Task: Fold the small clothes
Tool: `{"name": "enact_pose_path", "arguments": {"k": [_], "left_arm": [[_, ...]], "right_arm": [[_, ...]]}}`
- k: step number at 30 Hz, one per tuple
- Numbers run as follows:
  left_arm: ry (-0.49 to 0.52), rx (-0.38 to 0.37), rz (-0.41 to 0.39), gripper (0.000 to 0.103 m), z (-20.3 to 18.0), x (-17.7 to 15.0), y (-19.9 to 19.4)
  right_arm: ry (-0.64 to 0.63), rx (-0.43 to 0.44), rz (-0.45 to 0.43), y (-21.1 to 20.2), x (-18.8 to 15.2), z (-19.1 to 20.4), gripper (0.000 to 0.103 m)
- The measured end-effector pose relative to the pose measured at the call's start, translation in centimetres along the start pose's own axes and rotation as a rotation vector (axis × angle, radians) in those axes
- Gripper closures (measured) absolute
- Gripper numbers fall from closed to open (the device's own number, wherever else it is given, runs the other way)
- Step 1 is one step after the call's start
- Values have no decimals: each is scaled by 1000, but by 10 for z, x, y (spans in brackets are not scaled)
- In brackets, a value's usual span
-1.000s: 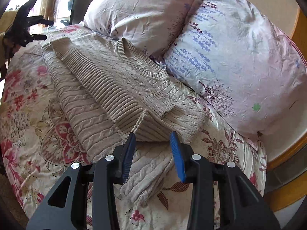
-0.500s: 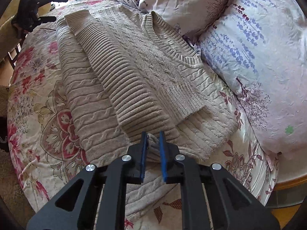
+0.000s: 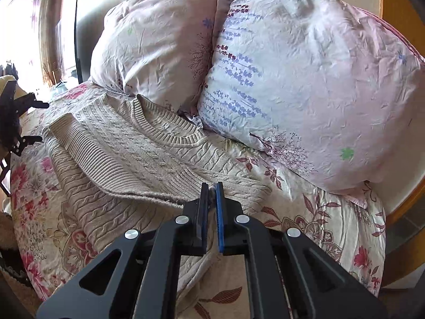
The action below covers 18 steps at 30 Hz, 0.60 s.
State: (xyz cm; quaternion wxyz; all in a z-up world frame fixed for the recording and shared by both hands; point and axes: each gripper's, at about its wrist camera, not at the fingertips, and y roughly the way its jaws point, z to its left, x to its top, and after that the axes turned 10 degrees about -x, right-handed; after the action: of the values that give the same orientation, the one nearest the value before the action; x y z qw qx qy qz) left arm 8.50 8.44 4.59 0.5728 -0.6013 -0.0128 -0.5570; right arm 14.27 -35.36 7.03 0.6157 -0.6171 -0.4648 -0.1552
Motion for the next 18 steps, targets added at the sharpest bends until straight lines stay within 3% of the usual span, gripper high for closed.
{"name": "enact_pose_path", "arguments": {"k": [2, 4, 7, 9, 12, 14, 18], "left_arm": [[27, 27, 30, 12, -4, 4, 11], [37, 54, 49, 22, -5, 7, 21], [17, 75, 78, 50, 2, 13, 33], [-4, 111, 97, 77, 10, 16, 40], [-63, 144, 100, 96, 25, 17, 43], [-126, 170, 82, 103, 36, 20, 43], [-213, 173, 31, 103, 50, 26, 41]], "right_arm": [[-1, 7, 4, 4, 0, 3, 97], [9, 16, 1, 7, 0, 4, 97], [31, 18, -4, 3, -2, 4, 97], [47, 18, -6, 3, -3, 1, 97], [85, 24, -4, 4, -6, -5, 97], [114, 32, 2, 7, -8, -8, 97], [123, 49, 54, 17, -13, -6, 96]]}}
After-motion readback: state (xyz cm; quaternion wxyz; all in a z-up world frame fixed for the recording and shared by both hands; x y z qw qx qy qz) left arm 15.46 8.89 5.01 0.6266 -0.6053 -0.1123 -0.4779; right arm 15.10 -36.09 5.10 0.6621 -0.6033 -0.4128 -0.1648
